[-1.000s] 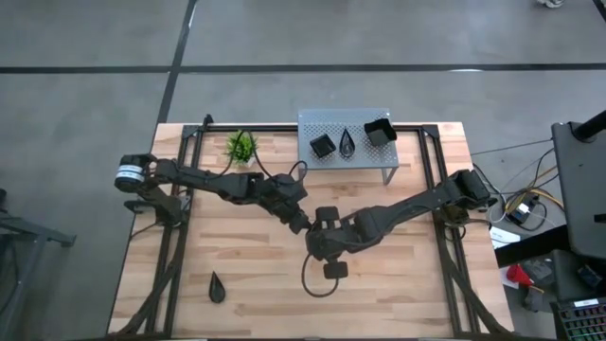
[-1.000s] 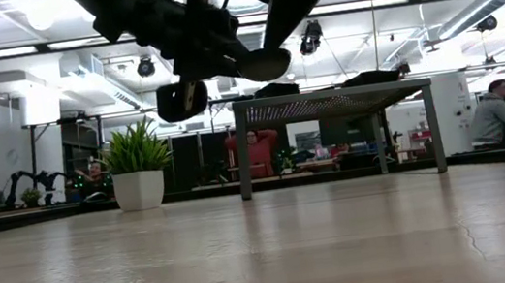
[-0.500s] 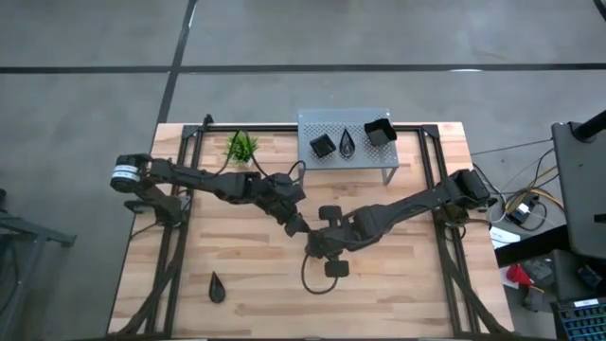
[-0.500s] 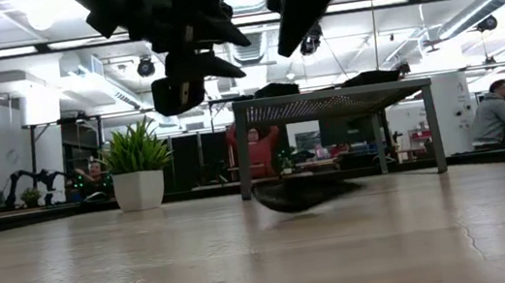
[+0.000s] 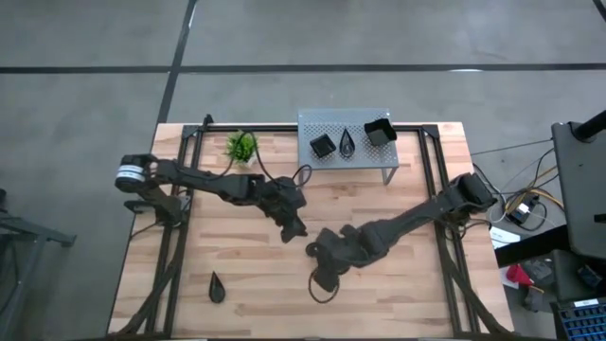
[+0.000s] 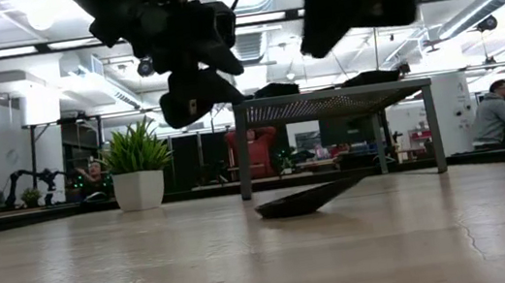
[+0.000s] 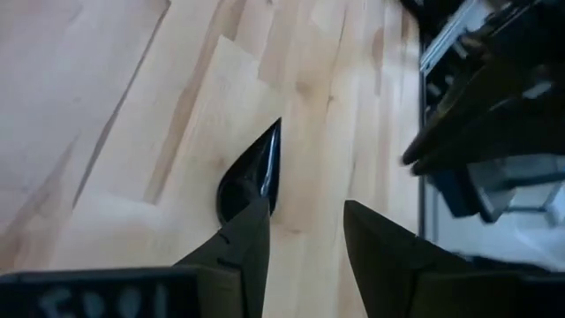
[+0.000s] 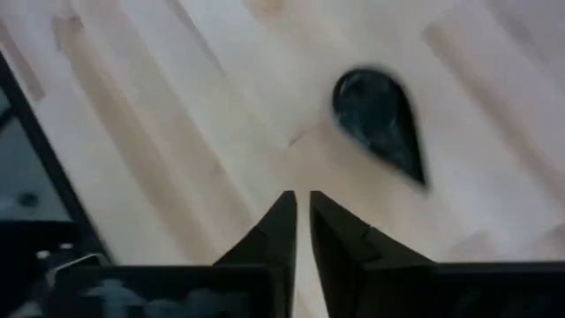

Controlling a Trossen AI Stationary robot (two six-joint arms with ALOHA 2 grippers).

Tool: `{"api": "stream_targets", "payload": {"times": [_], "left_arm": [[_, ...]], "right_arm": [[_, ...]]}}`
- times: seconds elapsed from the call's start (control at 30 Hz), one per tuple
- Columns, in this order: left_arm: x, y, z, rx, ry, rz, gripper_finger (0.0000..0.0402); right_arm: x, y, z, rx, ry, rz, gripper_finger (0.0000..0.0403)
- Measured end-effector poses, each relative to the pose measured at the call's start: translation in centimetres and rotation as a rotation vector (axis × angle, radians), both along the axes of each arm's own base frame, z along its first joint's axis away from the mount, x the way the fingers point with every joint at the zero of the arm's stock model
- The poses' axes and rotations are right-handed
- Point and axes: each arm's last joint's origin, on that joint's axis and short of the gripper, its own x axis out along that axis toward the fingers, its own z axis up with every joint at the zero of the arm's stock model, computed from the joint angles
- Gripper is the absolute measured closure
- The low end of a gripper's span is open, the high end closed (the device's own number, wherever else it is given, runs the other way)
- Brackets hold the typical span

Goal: Pick & Place Mini shaped plates
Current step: Stack the black drop-shaped plate on top of the black drop-shaped plate on the shelf

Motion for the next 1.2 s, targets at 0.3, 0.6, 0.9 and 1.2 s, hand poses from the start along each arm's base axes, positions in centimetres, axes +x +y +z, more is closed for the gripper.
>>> {"api": "stream_targets", "payload": {"times": [0.3, 0.6, 0.9, 1.2], "left_arm": [[0.6, -0.2, -1.8, 0.113, -0.012, -0.134, 0.0264], [1.4, -0.8, -3.8, 0.374, -0.051, -0.243, 0.0264], [2.0, -3.3, -5.0, 0.545, -0.097, -0.311, 0.0267], [3.1, -3.4, -7.6, 0.531, -0.045, -0.287, 0.0267]], "right_arm": [[-1.6, 3.2, -0.9, 0.184, 0.007, -0.274, 0.0287], [-3.8, 7.0, -0.8, 0.195, -0.055, -0.314, 0.0253], [-6.2, 9.9, -0.9, 0.232, -0.077, -0.394, 0.0277], [-6.8, 10.7, -0.8, 0.238, -0.107, -0.426, 0.0286]]}}
